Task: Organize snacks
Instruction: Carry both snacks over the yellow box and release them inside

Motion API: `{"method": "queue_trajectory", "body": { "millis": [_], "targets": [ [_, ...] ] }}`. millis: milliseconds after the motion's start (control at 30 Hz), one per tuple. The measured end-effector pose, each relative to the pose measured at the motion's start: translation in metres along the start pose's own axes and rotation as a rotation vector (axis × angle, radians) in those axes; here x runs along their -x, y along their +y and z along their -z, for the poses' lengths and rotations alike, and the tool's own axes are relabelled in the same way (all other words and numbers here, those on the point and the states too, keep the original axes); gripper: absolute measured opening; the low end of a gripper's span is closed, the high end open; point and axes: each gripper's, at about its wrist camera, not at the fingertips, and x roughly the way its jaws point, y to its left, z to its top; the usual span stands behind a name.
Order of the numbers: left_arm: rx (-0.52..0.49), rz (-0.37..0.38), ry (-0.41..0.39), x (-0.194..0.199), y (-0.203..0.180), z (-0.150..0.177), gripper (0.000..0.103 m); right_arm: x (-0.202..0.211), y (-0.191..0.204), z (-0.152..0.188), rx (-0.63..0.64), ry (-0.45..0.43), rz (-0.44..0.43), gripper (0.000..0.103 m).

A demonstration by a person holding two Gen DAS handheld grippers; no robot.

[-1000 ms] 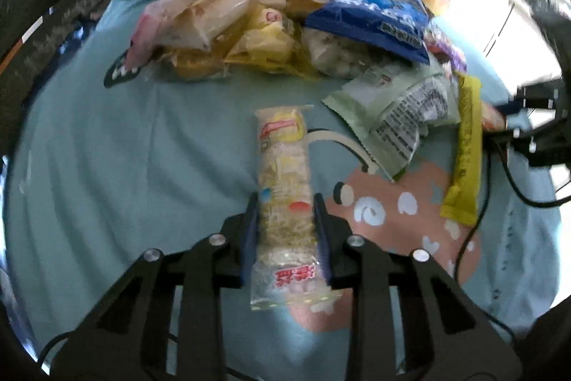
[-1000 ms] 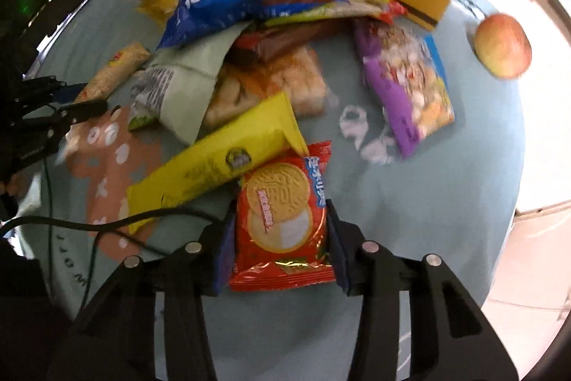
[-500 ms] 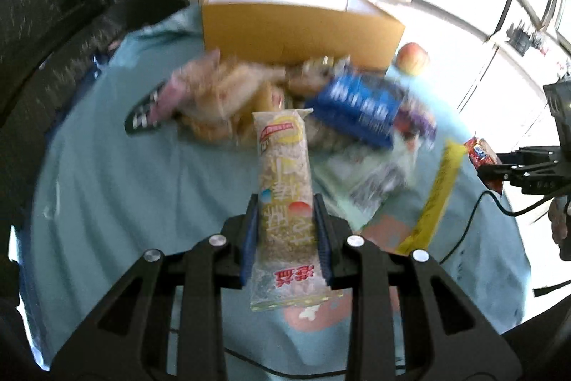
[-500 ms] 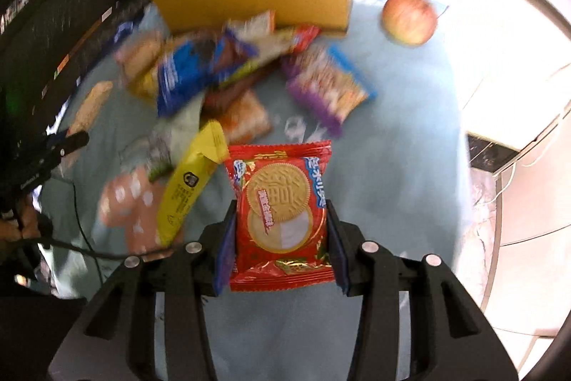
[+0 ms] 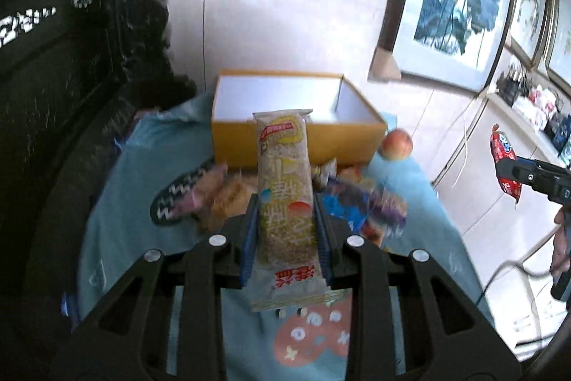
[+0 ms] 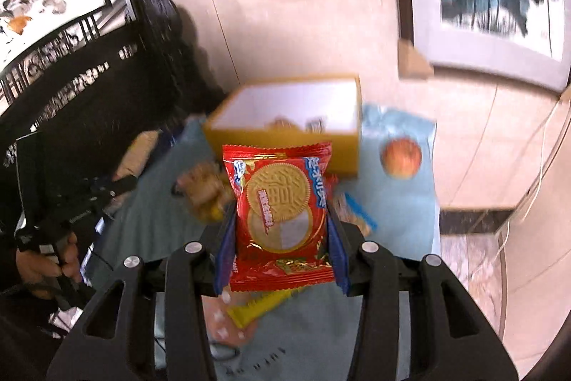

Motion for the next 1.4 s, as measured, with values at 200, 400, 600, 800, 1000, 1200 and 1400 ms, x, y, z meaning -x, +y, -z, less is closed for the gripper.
{"method": "queue_trajectory", "body": {
  "millis": [200, 400, 600, 800, 1000, 1200, 1400],
  "targets": [
    [0.004, -0.01, -0.036, 0.0, -0.005, -0.036, 0.029, 0.005, 0.017, -0.032, 0.032, -0.076, 0.017, 0.045],
    [0.016, -0.013, -0.067, -0.007, -0.005, -0.066, 0.029, -0.008, 0.021, -0.055, 0.045, -0.103, 0.028, 0.045],
    [0.026, -0.025, -0.072, -0.031, -0.003, -0.096, 0.029, -0.032, 0.011, -0.084, 0.02, -0.109, 0.044, 0.045],
    [0.046, -0.039, -0.058, -0.071, -0.002, -0.124, 0.029, -0.071, 0.0, -0.117, 0.031, -0.106, 0.076, 0.045],
    [0.08, -0.074, -0.034, -0.132, 0.003, -0.144, 0.029, -0.129, -0.018, -0.144, 0.02, -0.085, 0.088, 0.045],
    [0.111, -0.111, -0.048, -0.196, 0.005, -0.158, 0.053, -0.206, -0.034, -0.161, 0.029, -0.051, 0.12, 0.047],
    [0.288, -0.193, 0.142, -0.244, 0.049, -0.125, 0.082, -0.24, -0.034, -0.137, 0.136, 0.102, 0.203, 0.058]
  ]
}}
